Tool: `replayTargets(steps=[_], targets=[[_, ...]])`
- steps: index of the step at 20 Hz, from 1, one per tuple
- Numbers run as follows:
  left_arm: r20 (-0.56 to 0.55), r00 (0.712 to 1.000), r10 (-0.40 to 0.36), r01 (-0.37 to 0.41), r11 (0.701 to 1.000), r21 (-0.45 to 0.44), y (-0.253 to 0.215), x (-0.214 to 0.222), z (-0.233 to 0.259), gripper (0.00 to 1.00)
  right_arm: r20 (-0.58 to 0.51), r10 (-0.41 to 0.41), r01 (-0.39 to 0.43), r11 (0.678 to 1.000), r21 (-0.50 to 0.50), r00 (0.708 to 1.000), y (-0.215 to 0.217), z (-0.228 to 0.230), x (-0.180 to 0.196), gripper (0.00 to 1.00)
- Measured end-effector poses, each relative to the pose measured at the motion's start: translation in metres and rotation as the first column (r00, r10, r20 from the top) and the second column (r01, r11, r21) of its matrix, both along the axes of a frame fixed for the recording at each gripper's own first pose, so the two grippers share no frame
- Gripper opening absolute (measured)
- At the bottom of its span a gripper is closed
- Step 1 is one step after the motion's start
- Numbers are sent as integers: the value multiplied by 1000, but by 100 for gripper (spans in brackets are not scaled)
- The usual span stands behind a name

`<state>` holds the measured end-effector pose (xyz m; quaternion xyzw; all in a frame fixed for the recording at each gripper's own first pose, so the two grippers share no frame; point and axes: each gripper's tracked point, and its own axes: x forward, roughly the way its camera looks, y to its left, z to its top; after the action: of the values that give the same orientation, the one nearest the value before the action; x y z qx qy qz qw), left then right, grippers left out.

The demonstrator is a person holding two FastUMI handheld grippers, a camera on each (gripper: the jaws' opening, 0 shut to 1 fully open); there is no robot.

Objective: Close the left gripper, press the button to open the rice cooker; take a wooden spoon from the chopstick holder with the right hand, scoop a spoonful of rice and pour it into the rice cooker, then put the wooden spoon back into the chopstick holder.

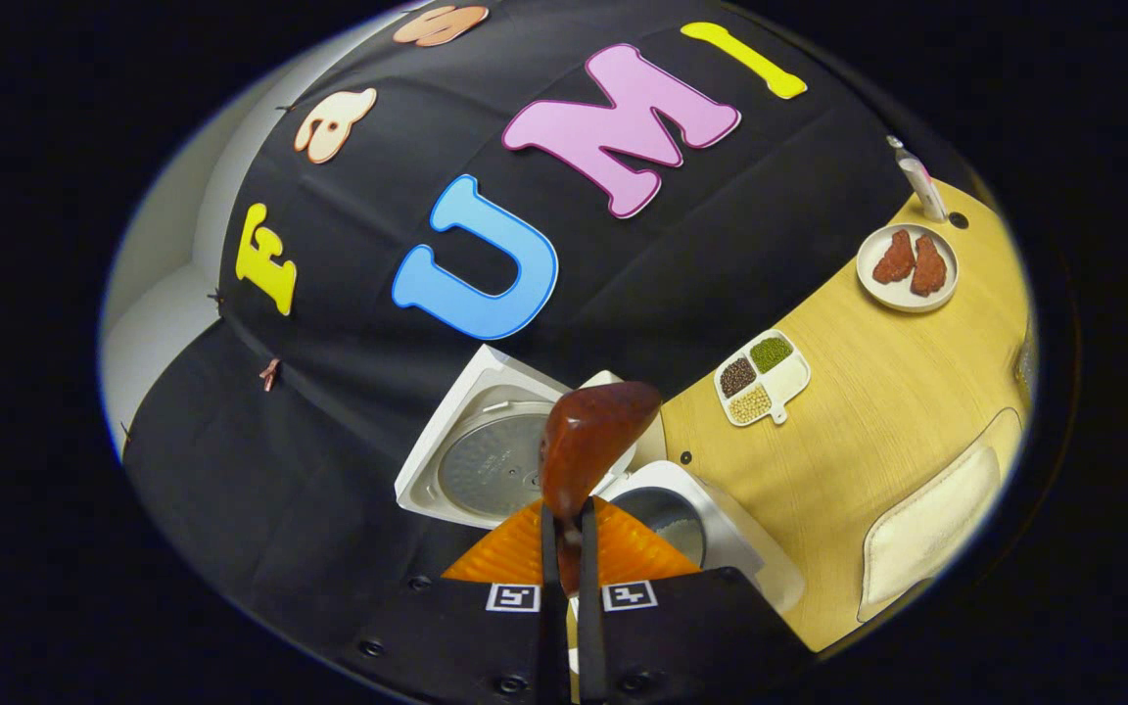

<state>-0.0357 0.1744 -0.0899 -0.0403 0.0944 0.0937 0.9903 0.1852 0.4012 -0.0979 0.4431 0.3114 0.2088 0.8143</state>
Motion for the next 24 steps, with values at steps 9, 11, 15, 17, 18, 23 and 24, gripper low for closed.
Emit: replayTargets(steps=[9, 11, 15, 17, 18, 23, 24], targets=[[-12, 1000, 20, -20, 1000, -21, 15, 3, -10, 97, 192, 83, -47, 981, -188, 978, 38, 12, 12, 8], [-15, 1000, 23, -24, 999, -26, 17, 4, -12, 97, 229, 109, -53, 970, -236, 967, 44, 11, 11, 8], [-20, 1000, 24, -25, 999, -34, 20, 6, -15, 95, 296, 173, -64, 937, -342, 939, 52, 9, 11, 8], [-20, 1000, 24, -24, 999, -31, 21, 8, -15, 94, 327, 201, -66, 923, -380, 923, 56, 10, 12, 8], [-19, 1000, 24, -25, 999, -28, 22, 8, -14, 95, 342, 214, -68, 917, -394, 915, 57, 11, 11, 8], [-13, 1000, 23, -24, 999, -24, 23, 9, -13, 95, 414, 278, -62, 884, -463, 867, 63, 20, 3, 8], [-12, 1000, 23, -23, 999, -26, 22, 10, -13, 95, 424, 291, -63, 877, -476, 858, 64, 21, 1, 8]])
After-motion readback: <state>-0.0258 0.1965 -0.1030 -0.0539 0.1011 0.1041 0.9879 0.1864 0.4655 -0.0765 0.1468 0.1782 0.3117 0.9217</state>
